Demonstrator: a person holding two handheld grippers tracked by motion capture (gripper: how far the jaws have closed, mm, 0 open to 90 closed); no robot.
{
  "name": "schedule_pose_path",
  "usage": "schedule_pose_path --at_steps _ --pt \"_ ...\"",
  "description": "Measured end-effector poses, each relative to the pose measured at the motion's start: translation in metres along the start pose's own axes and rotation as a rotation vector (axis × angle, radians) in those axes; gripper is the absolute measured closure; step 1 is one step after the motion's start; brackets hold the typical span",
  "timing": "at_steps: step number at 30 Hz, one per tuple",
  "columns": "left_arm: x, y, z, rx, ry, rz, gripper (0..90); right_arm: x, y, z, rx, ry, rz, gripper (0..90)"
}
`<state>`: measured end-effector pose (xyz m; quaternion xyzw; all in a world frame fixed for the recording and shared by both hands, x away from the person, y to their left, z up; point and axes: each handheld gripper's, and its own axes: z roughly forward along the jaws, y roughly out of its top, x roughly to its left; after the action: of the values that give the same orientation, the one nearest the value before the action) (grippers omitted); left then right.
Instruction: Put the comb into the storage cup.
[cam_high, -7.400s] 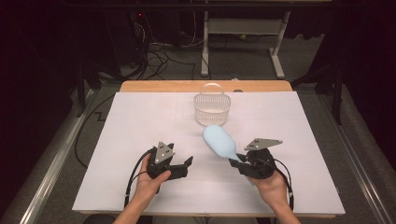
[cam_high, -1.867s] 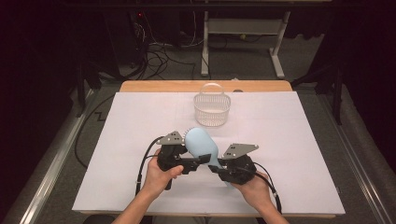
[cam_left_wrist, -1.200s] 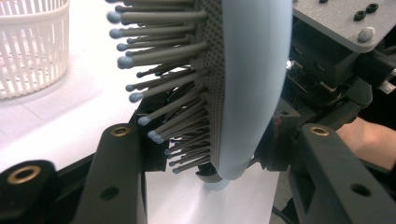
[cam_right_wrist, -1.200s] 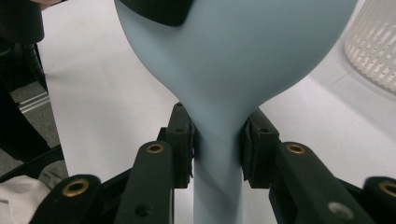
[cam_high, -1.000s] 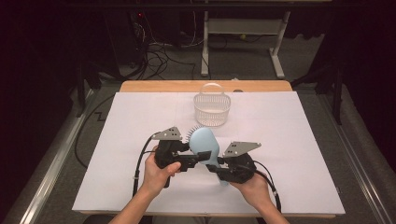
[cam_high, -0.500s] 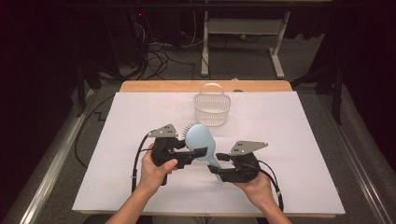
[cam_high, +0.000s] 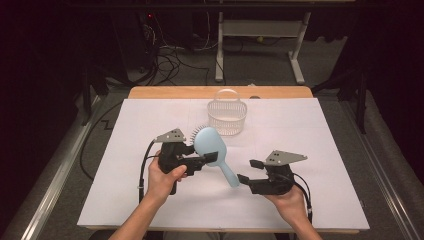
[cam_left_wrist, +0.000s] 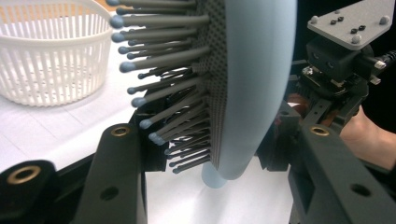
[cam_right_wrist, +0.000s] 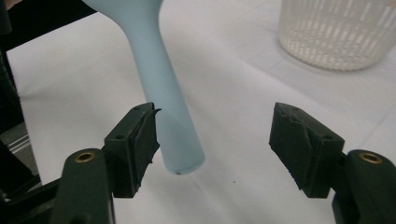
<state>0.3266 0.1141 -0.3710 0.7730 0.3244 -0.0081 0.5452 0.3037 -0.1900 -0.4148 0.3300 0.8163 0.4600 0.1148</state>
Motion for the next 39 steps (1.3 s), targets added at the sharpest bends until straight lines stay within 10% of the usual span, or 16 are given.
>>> schedule_pose_path --at_steps 39 --pt "0.012 0.014 -0.012 -0.037 0.055 -0.017 53.4 -0.052 -0.052 -0.054 -0.083 -0.155 0.09 29.8"
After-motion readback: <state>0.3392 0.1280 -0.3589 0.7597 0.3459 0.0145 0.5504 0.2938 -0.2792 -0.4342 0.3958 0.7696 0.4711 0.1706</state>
